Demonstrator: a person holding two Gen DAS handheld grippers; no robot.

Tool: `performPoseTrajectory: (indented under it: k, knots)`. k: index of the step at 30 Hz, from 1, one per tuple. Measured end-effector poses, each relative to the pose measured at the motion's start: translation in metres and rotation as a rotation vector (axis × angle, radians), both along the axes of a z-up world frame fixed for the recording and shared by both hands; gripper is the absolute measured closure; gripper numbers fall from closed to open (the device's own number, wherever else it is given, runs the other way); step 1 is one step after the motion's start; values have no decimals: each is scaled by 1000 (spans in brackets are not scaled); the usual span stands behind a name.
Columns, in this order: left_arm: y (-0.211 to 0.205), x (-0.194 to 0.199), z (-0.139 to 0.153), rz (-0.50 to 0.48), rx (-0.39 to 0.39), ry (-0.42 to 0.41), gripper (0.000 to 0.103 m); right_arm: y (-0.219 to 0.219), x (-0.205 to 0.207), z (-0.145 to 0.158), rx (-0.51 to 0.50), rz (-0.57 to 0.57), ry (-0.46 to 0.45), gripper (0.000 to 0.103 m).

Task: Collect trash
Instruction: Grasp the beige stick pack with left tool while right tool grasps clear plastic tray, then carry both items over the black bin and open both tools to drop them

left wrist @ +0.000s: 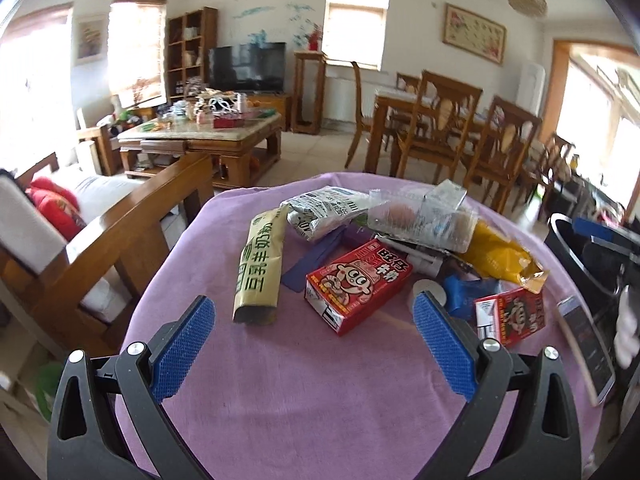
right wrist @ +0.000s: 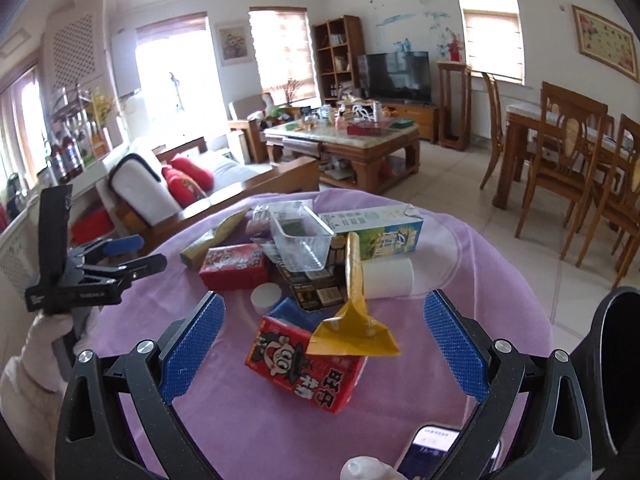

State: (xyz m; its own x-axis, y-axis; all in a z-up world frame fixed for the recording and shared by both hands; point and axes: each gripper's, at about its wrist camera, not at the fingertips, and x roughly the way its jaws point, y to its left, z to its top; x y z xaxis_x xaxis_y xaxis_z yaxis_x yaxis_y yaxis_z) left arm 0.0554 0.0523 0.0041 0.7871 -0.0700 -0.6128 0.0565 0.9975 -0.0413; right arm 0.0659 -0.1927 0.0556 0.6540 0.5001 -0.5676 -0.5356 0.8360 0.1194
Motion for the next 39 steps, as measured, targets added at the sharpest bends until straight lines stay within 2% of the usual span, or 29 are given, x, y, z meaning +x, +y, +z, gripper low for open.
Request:
performPoseTrajectory:
  k: [1, 3, 5, 8, 10, 11, 14, 16, 17, 18, 20, 21, 26, 29, 31, 34, 39]
  knots:
    - [1, 7, -1, 1, 11, 10, 5, -5, 12, 3, 18, 20, 19, 10]
    - [10, 26, -4, 14, -3, 38, 5, -3, 23, 8, 43, 64, 45, 22]
    - [22, 38, -7, 42, -41, 71, 5, 9, 33, 12, 34, 124, 45, 24]
    - [34, 56, -14, 80, -94, 116, 6, 39, 49, 12, -14, 224, 39, 25]
    - [38, 66, -19, 97, -113, 142, 7, 67, 63, 7, -84, 289, 54, 38]
    - [39, 69, -21, 102, -116, 152, 13, 80, 69, 4, -119, 311, 63, 44]
    - [46, 78, -32, 129, -124, 203, 28, 108, 87, -11, -215, 340, 80, 44]
    - [51, 81, -39, 143, -151, 231, 37, 120, 95, -22, -268, 348, 99, 53]
    - [54, 82, -42, 150, -165, 237, 45, 123, 99, -27, -280, 355, 118, 64]
    - [56, 82, -43, 152, -167, 233, 48, 127, 101, -30, -287, 360, 130, 77]
    - [57, 83, -45, 159, -159, 231, 61, 133, 99, -35, -297, 371, 137, 90]
    - [57, 83, -45, 159, -161, 232, 62, 134, 98, -37, -296, 373, 139, 94]
    - [60, 81, -42, 159, -202, 214, 72, 128, 97, -42, -253, 357, 157, 98]
    - [61, 74, -34, 148, -234, 168, 75, 122, 93, -38, -209, 346, 152, 98]
    - [57, 64, -23, 151, -222, 125, 75, 114, 88, -30, -170, 344, 147, 98]
    - [49, 47, -3, 128, -247, 75, 75, 98, 76, -13, -99, 338, 131, 98]
    - [7, 26, 35, 46, -248, 21, 75, 52, 49, 20, -7, 299, 69, 98]
